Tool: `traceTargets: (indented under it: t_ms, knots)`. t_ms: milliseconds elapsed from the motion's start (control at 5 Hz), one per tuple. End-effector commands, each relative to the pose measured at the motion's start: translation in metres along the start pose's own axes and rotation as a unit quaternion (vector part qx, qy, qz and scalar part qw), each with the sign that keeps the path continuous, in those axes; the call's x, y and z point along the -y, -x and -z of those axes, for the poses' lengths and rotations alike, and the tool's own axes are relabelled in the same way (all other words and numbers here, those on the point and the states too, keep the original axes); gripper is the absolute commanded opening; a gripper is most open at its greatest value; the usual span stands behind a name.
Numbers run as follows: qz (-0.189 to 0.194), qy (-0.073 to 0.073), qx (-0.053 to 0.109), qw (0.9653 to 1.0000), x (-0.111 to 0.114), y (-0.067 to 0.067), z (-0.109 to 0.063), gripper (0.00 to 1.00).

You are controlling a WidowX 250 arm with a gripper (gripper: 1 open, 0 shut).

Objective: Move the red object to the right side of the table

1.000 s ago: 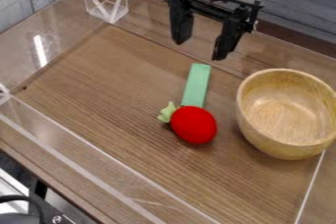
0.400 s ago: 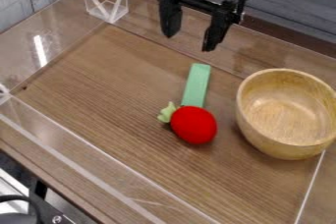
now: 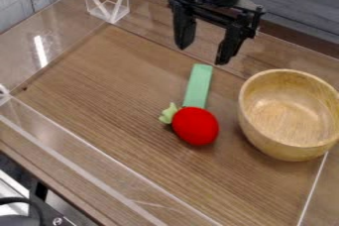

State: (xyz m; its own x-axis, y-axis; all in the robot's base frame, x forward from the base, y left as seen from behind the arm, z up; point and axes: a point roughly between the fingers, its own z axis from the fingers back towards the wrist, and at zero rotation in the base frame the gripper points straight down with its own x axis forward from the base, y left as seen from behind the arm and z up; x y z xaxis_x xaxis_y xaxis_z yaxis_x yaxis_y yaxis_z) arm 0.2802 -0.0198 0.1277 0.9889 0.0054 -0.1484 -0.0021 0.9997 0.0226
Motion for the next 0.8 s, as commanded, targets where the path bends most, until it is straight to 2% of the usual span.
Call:
traceTargets:
  t_ms: [0,200,400,600]
  knots:
    - [-0.005,0.001,0.029,0.9996,-0.009,-0.005,-0.027,1.0]
    - [-0.05,0.003,0.046,0.9977,-0.035,-0.011,-0.028,1.0]
    - [-0.099,0.003,0.061,0.9932,-0.072,-0.02,-0.025,1.0]
    - [-0.151,0.001,0.074,0.9857,-0.098,-0.028,-0.022,1.0]
